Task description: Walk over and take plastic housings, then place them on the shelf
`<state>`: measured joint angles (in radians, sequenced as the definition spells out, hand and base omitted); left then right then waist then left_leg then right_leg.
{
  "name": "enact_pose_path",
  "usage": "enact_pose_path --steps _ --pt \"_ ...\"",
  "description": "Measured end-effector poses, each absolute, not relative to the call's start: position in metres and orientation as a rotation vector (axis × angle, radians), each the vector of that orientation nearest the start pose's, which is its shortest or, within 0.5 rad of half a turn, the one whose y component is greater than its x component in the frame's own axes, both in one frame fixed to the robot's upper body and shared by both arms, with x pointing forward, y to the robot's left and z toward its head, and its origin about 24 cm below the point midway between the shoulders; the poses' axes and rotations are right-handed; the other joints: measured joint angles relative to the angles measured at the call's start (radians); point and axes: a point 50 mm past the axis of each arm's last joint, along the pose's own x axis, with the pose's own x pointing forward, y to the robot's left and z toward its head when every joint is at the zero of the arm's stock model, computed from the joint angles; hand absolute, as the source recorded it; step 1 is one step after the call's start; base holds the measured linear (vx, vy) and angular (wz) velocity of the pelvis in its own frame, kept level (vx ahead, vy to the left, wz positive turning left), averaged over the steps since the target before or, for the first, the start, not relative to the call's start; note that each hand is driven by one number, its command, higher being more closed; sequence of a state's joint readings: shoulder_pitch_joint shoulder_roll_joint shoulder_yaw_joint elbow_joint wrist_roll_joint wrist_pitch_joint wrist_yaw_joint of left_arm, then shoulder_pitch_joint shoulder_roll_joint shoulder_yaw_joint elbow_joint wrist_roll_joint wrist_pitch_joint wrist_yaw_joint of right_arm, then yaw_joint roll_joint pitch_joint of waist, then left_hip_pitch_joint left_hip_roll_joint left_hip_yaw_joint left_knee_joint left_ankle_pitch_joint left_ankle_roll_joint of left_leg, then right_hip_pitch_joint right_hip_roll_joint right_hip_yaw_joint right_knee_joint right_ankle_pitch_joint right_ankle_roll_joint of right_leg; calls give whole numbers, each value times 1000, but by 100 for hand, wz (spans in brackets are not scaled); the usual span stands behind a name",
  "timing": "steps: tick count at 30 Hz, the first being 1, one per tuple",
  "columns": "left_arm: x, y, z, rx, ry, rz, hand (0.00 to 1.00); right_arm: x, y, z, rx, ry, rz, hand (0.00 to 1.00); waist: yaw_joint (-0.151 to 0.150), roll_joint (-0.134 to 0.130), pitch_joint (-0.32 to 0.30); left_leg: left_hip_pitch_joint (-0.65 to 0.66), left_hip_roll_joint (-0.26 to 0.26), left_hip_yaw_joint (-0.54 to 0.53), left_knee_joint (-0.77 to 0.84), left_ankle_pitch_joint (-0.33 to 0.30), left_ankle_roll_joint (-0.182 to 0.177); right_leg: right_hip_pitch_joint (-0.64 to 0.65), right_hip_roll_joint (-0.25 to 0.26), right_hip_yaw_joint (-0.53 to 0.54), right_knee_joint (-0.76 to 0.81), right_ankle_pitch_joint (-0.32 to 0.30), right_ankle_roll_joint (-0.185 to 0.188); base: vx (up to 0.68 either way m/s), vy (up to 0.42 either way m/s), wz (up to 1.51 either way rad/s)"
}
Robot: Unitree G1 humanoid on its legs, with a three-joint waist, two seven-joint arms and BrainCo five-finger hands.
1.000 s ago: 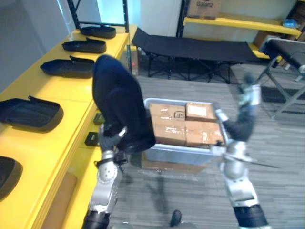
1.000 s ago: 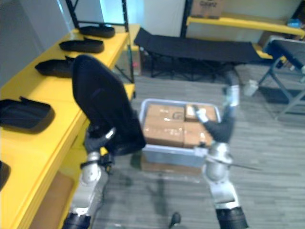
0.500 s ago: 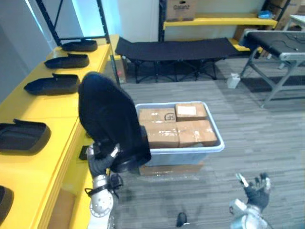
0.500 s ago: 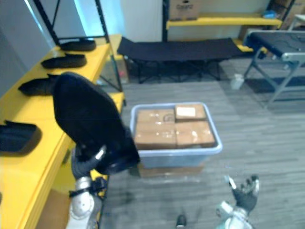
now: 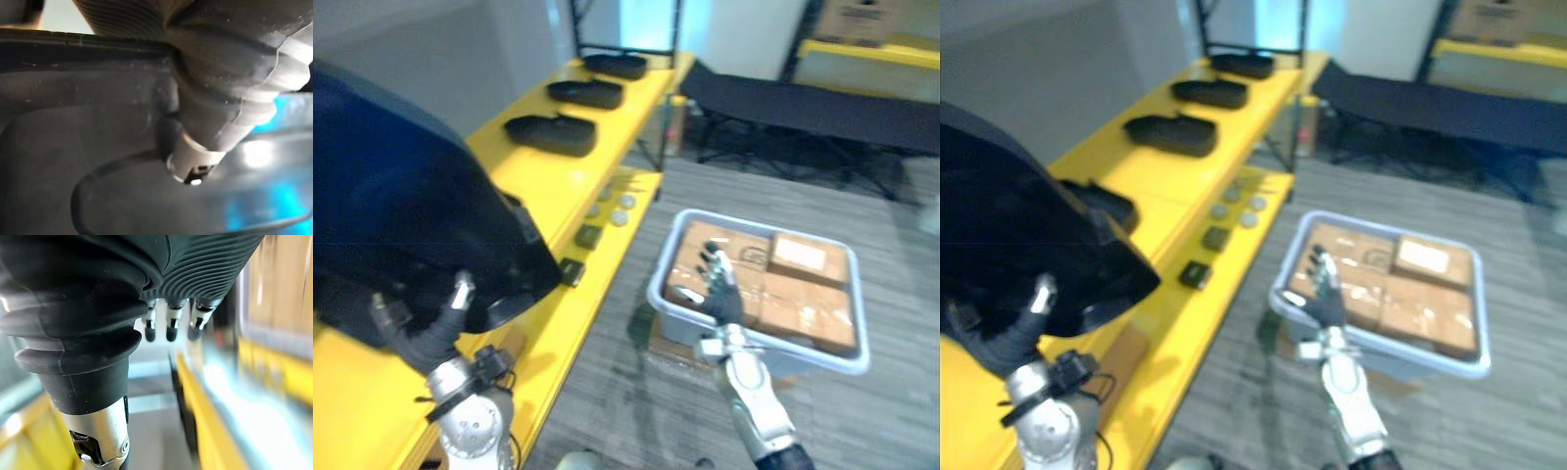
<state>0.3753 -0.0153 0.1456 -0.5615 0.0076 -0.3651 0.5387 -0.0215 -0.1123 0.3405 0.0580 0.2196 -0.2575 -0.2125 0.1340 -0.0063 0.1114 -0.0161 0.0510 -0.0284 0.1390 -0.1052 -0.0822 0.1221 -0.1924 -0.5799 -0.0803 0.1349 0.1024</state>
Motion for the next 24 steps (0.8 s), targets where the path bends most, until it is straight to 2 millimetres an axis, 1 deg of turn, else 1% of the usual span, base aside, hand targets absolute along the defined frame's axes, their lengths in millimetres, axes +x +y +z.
enact_pose_path --steps 2,3,5,6,9,12,13,14,15,16,17,19,20,22,23,24 --pt "140 225 127 7 -585 779 100 246 -89 52 165 -156 156 0 28 -12 7 1 -10 -28 0 2 3 19 -9 -28 0 -1 1 22 87 43" --pt "133 231 128 41 -585 804 100 247 -77 57 186 -171 201 0 48 -29 10 -1 -17 -37 0 2 4 21 -16 -28 0 -8 9 12 78 23" --pt "126 237 128 70 -575 835 100 248 -65 59 214 -173 255 0 58 -47 13 -3 -28 -41 1 1 6 25 -26 -29 0 -26 19 16 56 10" --pt "123 238 125 71 -559 852 100 247 -59 57 234 -157 285 0 61 -50 13 -1 -31 -41 6 -3 10 31 -29 -29 1 -33 25 17 31 6" --pt "120 238 122 75 -541 870 100 245 -54 53 226 -141 323 0 68 -48 15 6 -30 -40 12 -8 12 35 -31 -31 19 -49 17 2 21 1" --pt "117 242 123 91 -543 892 100 242 -52 51 225 -131 335 0 63 -41 18 -8 -30 -43 25 -23 19 39 -30 -53 32 -67 18 -19 -1 12" --pt "119 242 125 88 -560 889 100 240 -55 49 227 -122 321 0 48 -41 17 -29 -27 -29 35 -31 25 44 -32 -86 32 -70 20 -6 -12 89" --pt "123 240 129 78 -600 869 100 238 -64 46 233 -109 279 0 17 -46 14 -64 8 60 56 -25 32 57 -37 -149 32 -73 22 18 -4 115" --pt "125 238 132 68 -626 856 100 237 -70 43 233 -100 251 0 8 -45 13 -78 29 112 67 -6 29 60 -40 -175 37 -72 24 46 55 125" --pt "131 234 138 48 -680 834 100 235 -82 35 220 -66 204 0 6 -36 18 -87 34 148 68 19 4 55 -54 -196 54 -66 33 44 140 71" --pt "133 231 142 39 -724 829 100 234 -91 30 201 -45 171 0 18 -28 27 -87 16 145 59 27 13 51 -72 -195 69 -66 33 37 173 47" --pt "137 229 146 42 -751 824 100 234 -98 28 169 -45 138 0 17 -26 29 -80 -3 146 43 34 23 51 -95 -192 80 -67 31 22 166 15" --pt "139 228 148 48 -761 811 100 235 -102 30 167 -59 122 0 12 -27 30 -70 -12 146 32 36 28 50 -106 -189 98 -78 15 22 137 10" --pt "142 225 150 64 -774 783 100 235 -108 31 177 -82 104 0 2 -28 30 -70 -14 135 19 39 32 44 -110 -166 133 -115 -29 -2 78 21" --pt "146 224 151 79 -784 749 100 234 -112 33 185 -102 84 0 -12 -37 31 -70 -20 114 4 44 35 33 -112 -113 167 -171 -53 -23 26 48" --pt "152 222 151 91 -787 708 100 231 -119 36 190 -125 58 0 -21 -44 33 -72 -28 89 -6 52 34 17 -109 -56 199 -215 -43 -22 -9 55"
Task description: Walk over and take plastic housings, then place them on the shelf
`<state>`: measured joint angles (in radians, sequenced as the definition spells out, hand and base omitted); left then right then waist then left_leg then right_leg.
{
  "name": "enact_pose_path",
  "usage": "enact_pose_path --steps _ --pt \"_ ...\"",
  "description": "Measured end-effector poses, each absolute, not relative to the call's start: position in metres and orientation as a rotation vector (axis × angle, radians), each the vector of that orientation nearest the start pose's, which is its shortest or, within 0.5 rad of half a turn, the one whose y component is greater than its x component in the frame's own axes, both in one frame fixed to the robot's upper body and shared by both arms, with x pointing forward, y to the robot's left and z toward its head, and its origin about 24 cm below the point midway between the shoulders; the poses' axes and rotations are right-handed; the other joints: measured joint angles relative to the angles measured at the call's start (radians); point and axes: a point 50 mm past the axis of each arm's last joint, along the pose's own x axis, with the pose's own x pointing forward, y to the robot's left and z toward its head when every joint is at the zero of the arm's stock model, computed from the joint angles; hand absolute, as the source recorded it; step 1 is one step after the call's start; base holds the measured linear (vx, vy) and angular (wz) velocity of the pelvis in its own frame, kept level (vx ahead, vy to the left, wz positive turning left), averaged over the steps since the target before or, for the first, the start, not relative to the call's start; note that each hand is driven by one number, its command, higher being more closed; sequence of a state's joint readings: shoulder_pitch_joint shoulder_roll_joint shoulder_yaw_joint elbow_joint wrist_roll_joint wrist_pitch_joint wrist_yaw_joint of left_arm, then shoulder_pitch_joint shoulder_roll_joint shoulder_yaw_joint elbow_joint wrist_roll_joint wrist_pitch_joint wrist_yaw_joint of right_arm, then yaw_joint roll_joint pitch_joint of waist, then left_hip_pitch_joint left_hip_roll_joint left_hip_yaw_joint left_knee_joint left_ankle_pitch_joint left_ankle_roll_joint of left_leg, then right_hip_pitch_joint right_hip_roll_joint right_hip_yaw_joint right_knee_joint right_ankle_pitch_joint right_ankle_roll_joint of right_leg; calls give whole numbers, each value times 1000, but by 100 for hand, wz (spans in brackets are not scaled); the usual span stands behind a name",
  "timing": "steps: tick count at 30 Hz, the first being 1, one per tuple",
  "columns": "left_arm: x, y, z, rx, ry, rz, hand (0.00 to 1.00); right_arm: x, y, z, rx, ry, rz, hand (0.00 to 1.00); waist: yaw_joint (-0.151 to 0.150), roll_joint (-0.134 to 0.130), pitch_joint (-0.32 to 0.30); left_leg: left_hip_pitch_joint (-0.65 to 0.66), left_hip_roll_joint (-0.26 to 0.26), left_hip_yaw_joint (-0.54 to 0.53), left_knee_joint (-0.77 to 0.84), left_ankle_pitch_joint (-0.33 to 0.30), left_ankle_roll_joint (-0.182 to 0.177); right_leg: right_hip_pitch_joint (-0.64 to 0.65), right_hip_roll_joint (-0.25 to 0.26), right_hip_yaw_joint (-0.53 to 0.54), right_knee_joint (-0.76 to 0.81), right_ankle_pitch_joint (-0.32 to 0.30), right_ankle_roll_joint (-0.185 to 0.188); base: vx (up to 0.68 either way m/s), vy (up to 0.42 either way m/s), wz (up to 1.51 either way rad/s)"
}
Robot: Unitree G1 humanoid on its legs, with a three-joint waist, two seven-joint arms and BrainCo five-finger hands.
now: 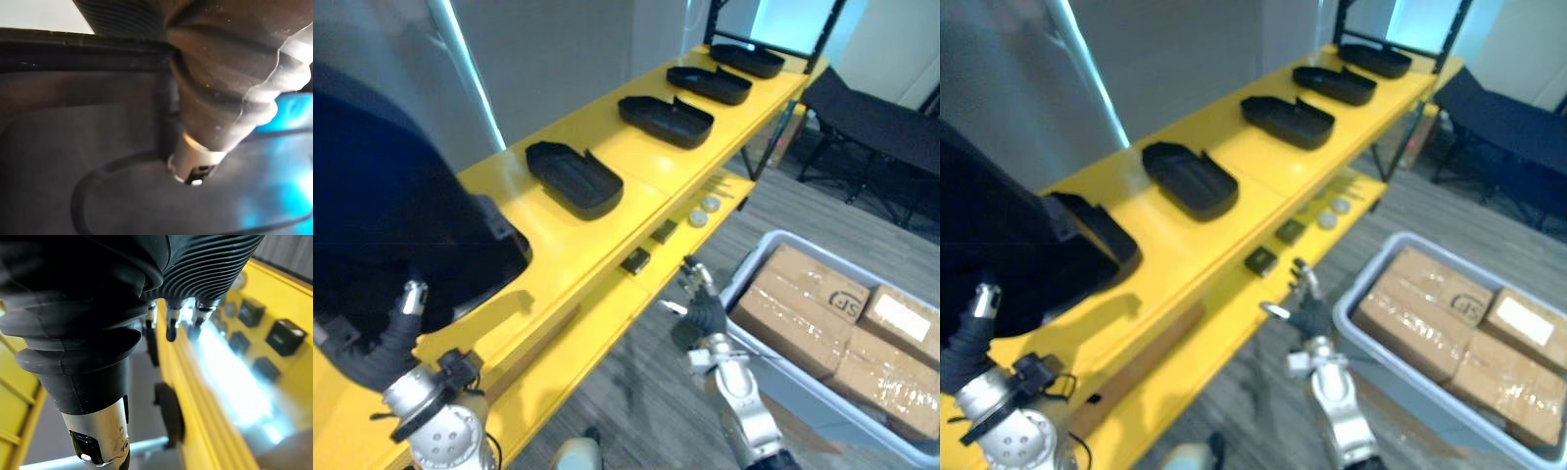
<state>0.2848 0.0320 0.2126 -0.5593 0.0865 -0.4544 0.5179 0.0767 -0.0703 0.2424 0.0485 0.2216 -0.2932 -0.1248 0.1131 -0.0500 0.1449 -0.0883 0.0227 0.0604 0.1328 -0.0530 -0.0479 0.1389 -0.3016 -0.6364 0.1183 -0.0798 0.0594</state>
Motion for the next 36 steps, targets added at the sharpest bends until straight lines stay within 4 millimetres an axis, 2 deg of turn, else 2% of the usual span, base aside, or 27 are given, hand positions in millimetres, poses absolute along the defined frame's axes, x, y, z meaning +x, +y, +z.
enact_pose_path --steps 3,5,8,11,12,14,16,19,22,24,25,26,27,28,29,30,31,32,33,34,35,36 --pt "167 216 146 92 -764 626 100 226 -137 37 184 -160 0 0 -26 -7 4 -1 -17 -73 -23 34 -9 -7 17 107 53 -68 5 3 -81 75" --pt "170 210 147 86 -774 575 100 227 -143 38 172 -176 -14 0 -32 -5 8 -11 -16 -109 -21 49 -21 -3 30 135 60 -73 17 39 -67 66" --pt "168 208 149 87 -806 551 100 233 -143 44 148 -205 48 0 -14 -2 13 -8 14 -106 -14 58 -32 5 60 147 64 -76 22 -3 -94 18" --pt "166 207 149 73 -817 545 100 241 -138 56 133 -263 135 0 -14 18 56 33 49 -101 7 58 -34 46 91 164 81 -76 21 -66 -93 -4" --pt "165 207 149 75 -814 544 100 241 -138 57 134 -265 148 0 -15 22 58 33 54 -98 12 58 -34 46 96 174 84 -78 21 -111 -73 -11" --pt "161 207 148 87 -806 533 100 238 -138 54 158 -254 174 0 -17 24 66 33 61 -74 15 54 -38 48 96 179 86 -110 54 -79 -66 -8" --pt "159 206 146 85 -793 532 100 233 -139 49 159 -234 182 0 -21 36 82 34 70 -69 18 54 -40 45 96 180 98 -120 50 -153 -38 -3" --pt "152 208 144 95 -786 567 100 228 -139 46 218 -232 205 0 -19 26 89 33 68 -51 25 48 -41 26 76 186 139 -162 60 -127 5 0" --pt "147 213 154 120 -874 595 100 230 -139 56 227 -282 194 0 -17 -2 87 -7 41 -48 84 21 -17 19 39 168 172 -185 80 -33 69 23" --pt "145 215 166 126 -971 595 100 233 -145 60 203 -307 139 0 -6 -39 88 -22 11 19 169 -39 44 39 -6 166 186 -203 113 66 139 19" --pt "146 214 169 126 -990 584 100 234 -149 61 196 -313 119 0 -7 -47 84 -19 5 34 180 -71 55 44 -16 171 233 -193 122 167 158 22" --pt "150 213 172 123 -1024 568 100 236 -153 67 180 -352 85 0 -13 -53 87 -15 -11 26 215 -103 16 -40 -78 236 463 -180 101 175 177 33" --pt "155 212 178 143 -1050 541 100 238 -157 71 170 -374 55 0 -21 -54 83 12 -19 8 201 -110 25 -141 -107 325 654 -80 53 217 203 37" --pt "157 211 182 160 -1070 522 100 240 -158 73 161 -387 48 0 -28 -44 91 30 -16 0 185 -110 26 -177 -115 349 715 -41 39 179 166 32" --pt "161 210 189 177 -1106 499 100 246 -160 81 156 -423 42 0 -44 -47 86 62 -2 -9 157 -105 33 -217 -108 365 725 -90 23 219 105 20" --pt "166 211 195 184 -1129 490 100 253 -161 94 153 -476 41 0 -46 -41 81 81 17 -10 142 -103 23 -240 -84 366 614 -121 16 218 88 9" --pt "169 211 197 181 -1137 490 100 256 -162 100 151 -504 41 0 -47 -36 79 86 27 -10 139 -106 16 -251 -66 375 538 -123 15 211 48 1" --pt "180 213 198 164 -1130 507 100 260 -165 113 149 -552 35 0 -50 -30 77 87 38 -14 138 -113 3 -281 -34 423 412 -111 34 199 -1 24" --pt "190 216 196 149 -1093 539 100 260 -167 120 147 -580 32 0 -71 -29 77 90 38 -34 139 -118 -6 -302 -15 486 354 -94 61 208 -43 43" --pt "194 218 193 145 -1065 556 100 259 -168 122 146 -584 35 0 -80 -30 77 93 37 -51 138 -122 -13 -306 -7 506 343 -90 66 308 -190 76" --pt "198 220 187 139 -1011 584 100 255 -170 125 141 -593 38 0 -97 -32 75 105 38 -83 137 -129 -29 -292 9 524 309 -68 79 229 -170 70" --pt "199 220 184 135 -993 590 100 253 -171 126 137 -595 39 0 -101 -39 70 102 36 -91 137 -132 -39 -278 16 523 277 -43 86 323 -339 91"
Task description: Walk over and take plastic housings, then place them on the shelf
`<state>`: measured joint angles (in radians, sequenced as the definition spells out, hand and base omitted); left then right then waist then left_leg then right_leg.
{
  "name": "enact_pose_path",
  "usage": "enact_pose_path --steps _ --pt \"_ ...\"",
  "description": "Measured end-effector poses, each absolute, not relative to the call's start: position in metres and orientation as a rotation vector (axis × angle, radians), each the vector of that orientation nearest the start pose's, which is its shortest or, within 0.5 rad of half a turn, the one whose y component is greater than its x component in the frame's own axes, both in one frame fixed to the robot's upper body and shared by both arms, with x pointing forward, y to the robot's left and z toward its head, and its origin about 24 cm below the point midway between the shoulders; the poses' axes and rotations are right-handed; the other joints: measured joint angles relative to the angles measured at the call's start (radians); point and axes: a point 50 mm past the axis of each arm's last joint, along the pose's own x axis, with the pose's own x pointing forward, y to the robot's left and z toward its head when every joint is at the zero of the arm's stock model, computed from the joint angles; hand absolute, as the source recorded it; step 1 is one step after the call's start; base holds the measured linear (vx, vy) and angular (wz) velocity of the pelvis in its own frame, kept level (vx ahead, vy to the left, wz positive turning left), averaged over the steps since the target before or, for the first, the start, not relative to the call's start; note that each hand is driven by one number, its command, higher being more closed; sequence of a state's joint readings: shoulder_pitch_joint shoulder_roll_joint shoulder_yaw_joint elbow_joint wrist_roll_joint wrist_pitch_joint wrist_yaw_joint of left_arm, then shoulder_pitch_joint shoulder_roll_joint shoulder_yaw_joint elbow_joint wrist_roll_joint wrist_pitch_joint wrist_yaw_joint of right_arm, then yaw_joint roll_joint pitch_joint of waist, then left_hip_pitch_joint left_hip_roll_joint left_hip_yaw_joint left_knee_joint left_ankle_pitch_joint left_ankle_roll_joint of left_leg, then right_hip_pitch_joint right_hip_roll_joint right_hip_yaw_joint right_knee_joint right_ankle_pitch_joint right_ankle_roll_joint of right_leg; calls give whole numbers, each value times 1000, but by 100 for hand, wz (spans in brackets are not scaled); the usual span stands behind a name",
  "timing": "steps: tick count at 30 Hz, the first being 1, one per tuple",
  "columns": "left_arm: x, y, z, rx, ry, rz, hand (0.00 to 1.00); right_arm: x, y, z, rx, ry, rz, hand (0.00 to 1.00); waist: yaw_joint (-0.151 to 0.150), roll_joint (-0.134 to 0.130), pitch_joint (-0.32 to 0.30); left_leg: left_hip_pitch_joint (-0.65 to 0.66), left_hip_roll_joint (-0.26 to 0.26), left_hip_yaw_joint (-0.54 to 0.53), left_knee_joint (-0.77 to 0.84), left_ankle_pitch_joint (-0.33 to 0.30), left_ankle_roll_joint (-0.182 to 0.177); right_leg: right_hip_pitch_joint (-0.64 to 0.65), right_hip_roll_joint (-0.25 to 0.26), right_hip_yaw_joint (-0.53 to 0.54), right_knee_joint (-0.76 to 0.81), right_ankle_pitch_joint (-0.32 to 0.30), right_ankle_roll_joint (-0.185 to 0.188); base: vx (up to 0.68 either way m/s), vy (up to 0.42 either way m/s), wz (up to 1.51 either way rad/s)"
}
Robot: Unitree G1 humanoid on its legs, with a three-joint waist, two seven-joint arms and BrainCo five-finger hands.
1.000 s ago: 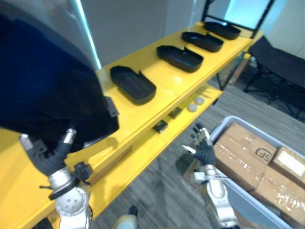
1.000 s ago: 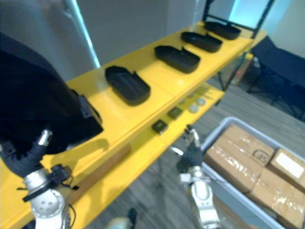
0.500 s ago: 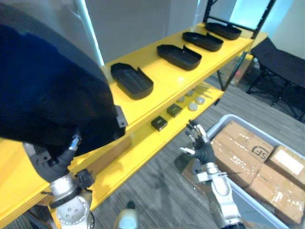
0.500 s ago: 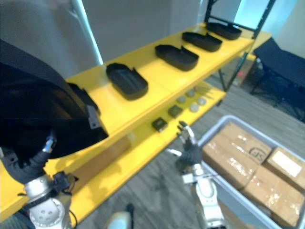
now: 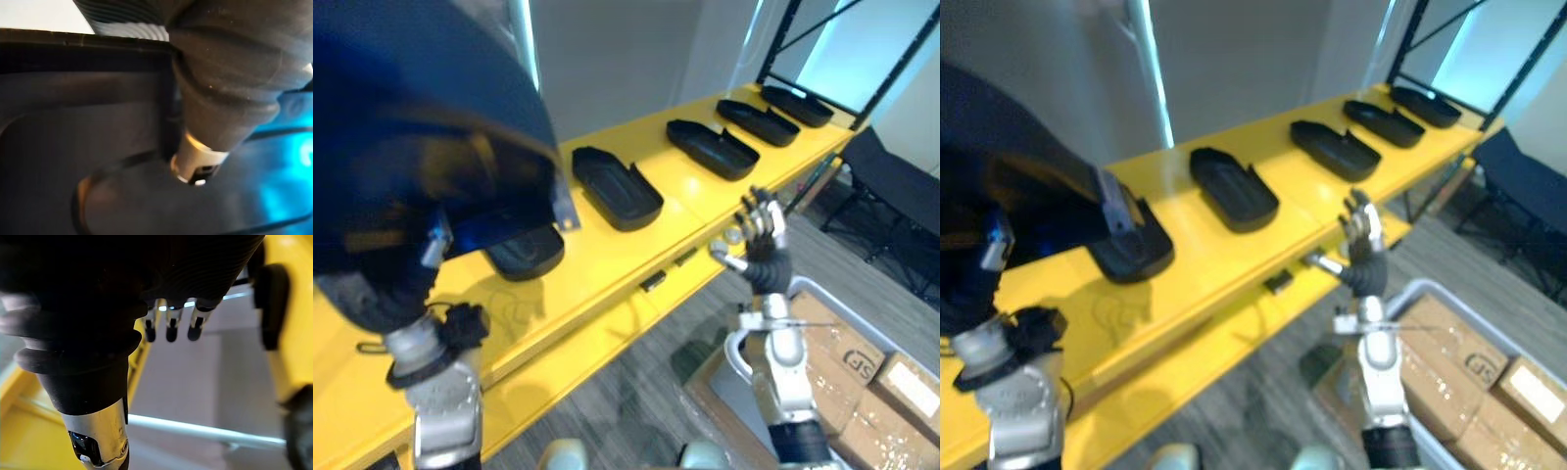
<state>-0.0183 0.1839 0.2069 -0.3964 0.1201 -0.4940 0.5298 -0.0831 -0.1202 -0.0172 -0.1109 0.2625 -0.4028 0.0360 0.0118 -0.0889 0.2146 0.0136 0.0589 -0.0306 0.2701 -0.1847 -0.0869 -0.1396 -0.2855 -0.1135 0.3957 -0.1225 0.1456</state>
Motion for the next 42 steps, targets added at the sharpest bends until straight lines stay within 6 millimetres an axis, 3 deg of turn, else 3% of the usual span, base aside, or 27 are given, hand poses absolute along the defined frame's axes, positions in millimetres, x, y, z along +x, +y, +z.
enact_pose_path --steps 1,2,5,7,13,16,20,21,22,23,24,26,27,30,31,33,35,37,38,40,41,42 --pt "198 218 182 133 -975 580 100 249 -173 125 131 -587 39 0 -3 -30 -23 -17 -12 -35 -1 -19 -31 32 12 -16 -78 67 13 251 -311 84" --pt "196 211 172 90 -930 573 100 247 -181 121 101 -559 25 0 3 18 -33 -27 33 -51 1 -27 -52 73 43 -81 -123 62 18 307 -354 88" --pt "192 194 164 61 -887 481 100 242 -201 117 54 -527 -32 0 -1 105 -79 -19 94 -16 -91 32 -90 140 90 -178 -211 81 -5 246 -154 72" --pt "188 191 172 70 -937 435 100 242 -205 118 46 -532 -44 0 0 116 -85 30 94 -5 -144 65 -92 171 91 -186 -211 74 -18 183 -61 31" --pt "177 187 188 94 -1058 375 100 241 -196 121 100 -567 2 0 4 95 -94 75 83 68 -162 69 -91 193 83 -168 -220 73 -18 91 14 -10" --pt "185 191 181 136 -991 393 100 241 -173 125 154 -611 150 0 3 83 -91 77 79 66 -151 69 -90 203 82 -166 -226 72 -18 -5 -1 -4" --pt "193 200 165 129 -853 493 100 255 -127 151 229 -718 397 0 14 96 -70 11 70 -33 -59 70 -89 282 77 -288 -232 18 -8 -73 -78 78" --pt "190 205 161 119 -831 529 100 262 -118 158 229 -732 430 0 31 116 -56 -18 78 -39 -46 86 -64 296 90 -339 -234 10 -16 -122 -153 125" --pt "189 207 159 115 -820 546 100 264 -114 159 224 -731 442 0 36 117 -51 -24 83 -25 -48 98 -47 303 96 -365 -236 7 -22 -156 -169 132" --pt "185 213 154 121 -798 579 100 269 -110 157 214 -711 452 0 53 133 -38 -50 96 34 -52 124 -17 313 101 -422 -234 -4 -40 -114 -105 110" --pt "183 215 153 125 -787 587 100 271 -110 154 212 -693 449 0 64 136 -33 -60 99 67 -57 146 -8 314 98 -447 -232 -11 -48 -180 -116 126" --pt "172 225 147 127 -765 625 100 276 -111 142 217 -622 428 0 92 132 -33 -82 88 120 -160 283 18 299 87 -526 -223 -33 -66 -177 -124 111" --pt "169 226 148 122 -768 638 100 276 -112 142 217 -622 424 0 90 129 -33 -83 87 129 -194 298 30 292 82 -552 -222 -31 -71 -124 -112 93" --pt "161 220 157 107 -840 610 100 275 -116 138 217 -607 419 0 81 122 -29 -99 125 277 -38 170 92 281 57 -623 -191 -23 -73 -46 -17 62" --pt "161 214 159 101 -858 567 100 273 -117 136 222 -598 414 0 72 120 -31 -82 137 317 1 143 96 281 41 -640 -182 -18 -66 -61 141 58" --pt "162 207 162 97 -876 517 100 270 -120 134 227 -599 400 0 52 142 -44 -82 137 352 4 117 84 279 29 -659 -174 -6 -46 -50 180 45" --pt "163 205 162 107 -873 484 100 265 -122 128 248 -588 386 0 47 128 -53 -68 102 366 -50 114 80 278 22 -659 -190 20 -31 -20 196 19" --pt "164 204 161 109 -860 469 100 263 -119 124 275 -579 375 0 43 109 -56 -33 61 363 -148 144 36 280 0 -666 -199 43 -27 -23 200 22" --pt "165 204 160 116 -849 460 100 261 -119 122 284 -583 363 0 40 102 -59 -21 41 360 -179 159 41 283 -12 -665 -201 52 -25 -25 187 35" --pt "167 203 158 124 -828 444 100 258 -120 119 299 -588 329 0 27 98 -62 3 7 336 -240 190 53 307 -16 -648 -227 70 -44 -26 146 51" --pt "169 200 157 122 -821 419 100 253 -123 117 305 -596 292 0 21 97 -67 14 -16 301 -286 216 64 312 -13 -583 -237 72 -63 -49 186 89" --pt "173 196 157 121 -821 379 100 246 -130 117 297 -611 237 0 10 98 -67 17 -37 250 -325 242 74 307 -2 -463 -234 51 -117 -53 165 103"
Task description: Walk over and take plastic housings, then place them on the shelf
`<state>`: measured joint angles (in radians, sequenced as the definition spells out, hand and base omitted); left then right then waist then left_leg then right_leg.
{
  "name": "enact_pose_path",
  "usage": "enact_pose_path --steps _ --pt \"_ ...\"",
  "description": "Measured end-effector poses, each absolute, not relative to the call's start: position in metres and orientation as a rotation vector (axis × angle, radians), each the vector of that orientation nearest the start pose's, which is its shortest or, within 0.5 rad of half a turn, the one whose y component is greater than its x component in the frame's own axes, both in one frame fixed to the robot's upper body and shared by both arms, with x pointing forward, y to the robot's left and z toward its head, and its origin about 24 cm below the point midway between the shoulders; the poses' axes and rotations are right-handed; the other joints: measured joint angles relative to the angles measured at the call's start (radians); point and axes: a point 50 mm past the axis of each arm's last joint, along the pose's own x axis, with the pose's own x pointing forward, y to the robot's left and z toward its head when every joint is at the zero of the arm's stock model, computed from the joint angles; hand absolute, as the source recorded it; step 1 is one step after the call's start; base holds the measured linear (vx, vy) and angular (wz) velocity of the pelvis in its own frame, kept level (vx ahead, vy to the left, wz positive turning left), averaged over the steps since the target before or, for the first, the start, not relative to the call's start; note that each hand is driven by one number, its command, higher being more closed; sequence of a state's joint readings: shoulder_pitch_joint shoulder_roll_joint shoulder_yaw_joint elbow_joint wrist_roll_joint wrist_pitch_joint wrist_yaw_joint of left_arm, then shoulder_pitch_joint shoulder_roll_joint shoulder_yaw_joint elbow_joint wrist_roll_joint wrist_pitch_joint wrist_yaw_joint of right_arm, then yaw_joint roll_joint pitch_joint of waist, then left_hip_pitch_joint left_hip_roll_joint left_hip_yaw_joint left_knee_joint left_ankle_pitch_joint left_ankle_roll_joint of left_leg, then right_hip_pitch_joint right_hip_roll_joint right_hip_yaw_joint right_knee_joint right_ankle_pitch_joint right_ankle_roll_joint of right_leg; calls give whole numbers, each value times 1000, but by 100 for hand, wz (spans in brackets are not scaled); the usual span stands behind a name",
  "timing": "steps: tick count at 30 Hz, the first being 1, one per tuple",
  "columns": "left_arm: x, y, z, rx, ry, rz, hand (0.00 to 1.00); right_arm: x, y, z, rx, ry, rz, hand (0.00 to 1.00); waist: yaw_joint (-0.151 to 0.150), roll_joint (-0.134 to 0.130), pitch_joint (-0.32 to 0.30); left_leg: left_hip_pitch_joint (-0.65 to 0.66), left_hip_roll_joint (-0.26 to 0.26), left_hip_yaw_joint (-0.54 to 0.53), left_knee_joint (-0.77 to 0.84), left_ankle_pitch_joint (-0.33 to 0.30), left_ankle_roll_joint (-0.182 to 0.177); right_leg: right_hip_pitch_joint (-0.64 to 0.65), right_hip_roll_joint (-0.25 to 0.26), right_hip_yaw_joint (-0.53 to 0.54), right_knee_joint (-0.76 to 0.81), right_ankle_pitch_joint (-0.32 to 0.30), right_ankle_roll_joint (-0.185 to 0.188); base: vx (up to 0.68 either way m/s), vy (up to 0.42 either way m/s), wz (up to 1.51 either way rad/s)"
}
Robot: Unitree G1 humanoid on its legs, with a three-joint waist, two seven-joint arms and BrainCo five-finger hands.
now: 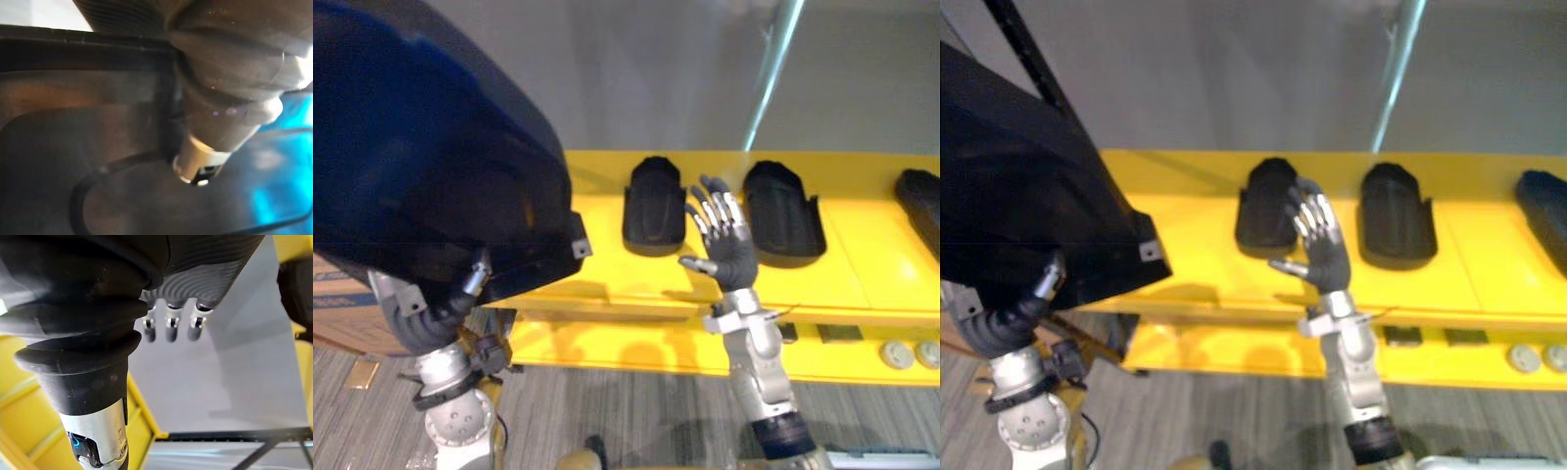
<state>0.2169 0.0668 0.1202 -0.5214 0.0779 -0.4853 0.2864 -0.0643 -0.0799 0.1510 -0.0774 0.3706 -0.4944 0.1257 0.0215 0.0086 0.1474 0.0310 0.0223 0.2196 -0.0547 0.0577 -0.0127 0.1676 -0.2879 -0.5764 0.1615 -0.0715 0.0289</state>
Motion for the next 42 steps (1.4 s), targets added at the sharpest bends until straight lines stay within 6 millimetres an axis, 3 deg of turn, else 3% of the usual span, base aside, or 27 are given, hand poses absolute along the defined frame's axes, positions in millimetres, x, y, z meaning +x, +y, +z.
enact_pose_path --steps 2,3,4,5,7,15,20,23,25,27,28,29,30,31,33,34,35,36,38,40,41,42 --pt "180 193 159 143 -834 326 100 235 -137 120 276 -640 181 0 -34 0 -5 -34 -17 -85 -28 27 9 -9 40 183 -12 -86 -65 -56 3 136" --pt "185 195 160 150 -839 330 100 231 -137 123 252 -660 186 0 -35 -14 -12 -57 -30 -105 -28 37 2 -16 45 229 -20 -110 -57 -48 -79 109" --pt "186 196 159 149 -835 341 100 231 -136 125 242 -668 198 0 -33 -15 -13 -64 -33 -108 -28 43 -3 -19 44 229 -21 -114 -35 -30 -68 48" --pt "186 199 157 145 -820 373 100 230 -135 126 235 -676 219 0 -31 -7 -9 -70 -35 -120 -27 62 -15 -17 45 219 -20 -99 18 -10 -46 20" --pt "188 198 155 128 -797 393 100 230 -135 127 225 -684 242 0 -30 1 -11 -69 -28 -145 -27 71 -27 -6 56 214 -19 -101 48 -22 -95 32" --pt "176 200 135 83 -664 481 100 233 -110 150 262 -814 429 0 5 36 -20 -93 8 -232 -28 107 -61 23 108 132 -17 -112 63 -59 -97 27" --pt "158 218 136 97 -660 565 100 232 -96 147 264 -782 434 0 37 33 -18 -106 2 -264 -33 115 -56 34 111 101 -17 -125 78 -79 -31 24" --pt "154 221 140 99 -698 559 100 235 -100 144 237 -757 379 0 41 26 -15 -109 0 -215 -33 113 -58 37 90 80 -22 -138 89 -85 27 12" --pt "154 218 145 88 -733 524 100 236 -108 143 211 -757 317 0 42 5 -6 -113 -11 -178 -27 116 -47 28 64 81 -6 -148 90 -29 68 8" --pt "157 212 154 82 -794 472 100 234 -119 135 185 -729 236 0 26 -24 16 -111 -53 -136 30 74 6 1 -13 94 145 -174 61 69 121 -2" --pt "160 210 156 75 -806 458 100 234 -121 133 175 -718 214 0 20 -22 27 -98 -58 -131 40 69 6 -26 -40 111 232 -169 48 81 140 -3" --pt "165 206 160 76 -822 423 100 233 -125 126 164 -690 178 0 7 -29 43 -70 -62 -129 45 56 21 -101 -74 169 407 -124 -23 64 106 -13" --pt "167 204 162 83 -830 404 100 233 -128 125 164 -684 162 0 2 -27 50 -52 -51 -128 41 51 28 -136 -77 204 472 -117 -48 66 117 -19" --pt "171 203 165 106 -833 373 100 231 -128 123 176 -677 154 0 -11 -31 61 -30 -35 -127 37 39 33 -172 -40 249 491 -142 -20 52 45 -23" --pt "177 206 165 142 -824 346 100 230 -125 124 191 -686 160 0 -22 -45 58 -11 -3 -113 17 34 32 -213 40 252 408 -171 -1 28 23 -26" --pt "179 208 162 150 -804 354 100 228 -124 125 189 -698 169 0 -22 -50 56 -6 5 -94 6 30 27 -226 89 245 319 -166 1 6 -3 -40" --pt "178 211 159 151 -783 377 100 226 -124 129 183 -720 183 0 -20 -60 54 -3 -6 -70 3 23 23 -233 114 245 236 -153 -22 13 -18 -44" --pt "177 212 158 149 -775 391 100 225 -123 131 177 -733 186 0 -18 -66 51 0 -17 -61 -1 21 22 -234 123 247 195 -153 -22 45 -44 -25" --pt "176 211 153 127 -754 417 100 225 -127 133 152 -750 185 0 -35 -42 42 7 -19 -47 -13 21 22 -225 143 271 123 -103 -6 150 -27 -11" --pt "175 213 150 128 -742 422 100 225 -131 132 133 -748 174 0 -31 -6 41 -15 6 -24 41 -19 12 -189 173 275 35 -64 -7 170 -6 -29" --pt "174 213 148 129 -734 425 100 226 -132 132 131 -749 173 0 -28 -1 44 -36 22 -12 119 -67 4 -165 182 278 3 -43 -6 205 -40 -55" --pt "174 213 143 123 -711 428 100 226 -136 133 116 -753 154 0 -20 12 52 -94 79 13 369 -170 -30 -112 211 303 -37 -27 -9 204 -42 -80"
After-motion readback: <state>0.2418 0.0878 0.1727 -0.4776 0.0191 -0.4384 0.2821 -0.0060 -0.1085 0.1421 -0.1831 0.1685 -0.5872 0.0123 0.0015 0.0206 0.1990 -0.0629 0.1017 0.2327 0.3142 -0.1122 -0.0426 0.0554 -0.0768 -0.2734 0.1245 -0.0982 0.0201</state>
